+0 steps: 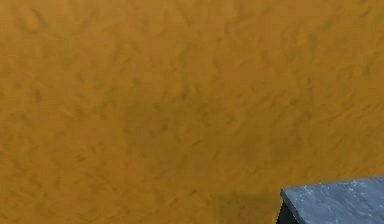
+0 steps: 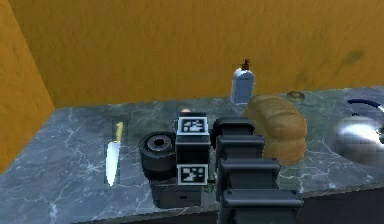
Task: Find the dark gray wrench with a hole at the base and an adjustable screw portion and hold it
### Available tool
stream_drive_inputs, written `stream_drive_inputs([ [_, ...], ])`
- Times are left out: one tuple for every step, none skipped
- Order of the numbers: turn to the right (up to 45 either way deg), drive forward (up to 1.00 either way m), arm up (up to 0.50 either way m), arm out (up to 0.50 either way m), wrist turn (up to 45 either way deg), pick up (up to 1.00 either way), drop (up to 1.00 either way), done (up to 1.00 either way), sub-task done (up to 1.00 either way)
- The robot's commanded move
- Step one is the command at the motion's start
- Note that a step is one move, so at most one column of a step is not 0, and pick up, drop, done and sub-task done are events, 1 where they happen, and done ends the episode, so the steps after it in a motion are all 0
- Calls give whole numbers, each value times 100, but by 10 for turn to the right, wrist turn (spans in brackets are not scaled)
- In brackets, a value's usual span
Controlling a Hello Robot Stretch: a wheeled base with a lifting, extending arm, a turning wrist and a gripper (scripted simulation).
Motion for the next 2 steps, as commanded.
stream_drive_inputs([
  [0, 0, -16, 0, 0, 0, 0, 0, 0],
  [0, 0, 0, 0, 0, 100, 0, 0, 0],
])
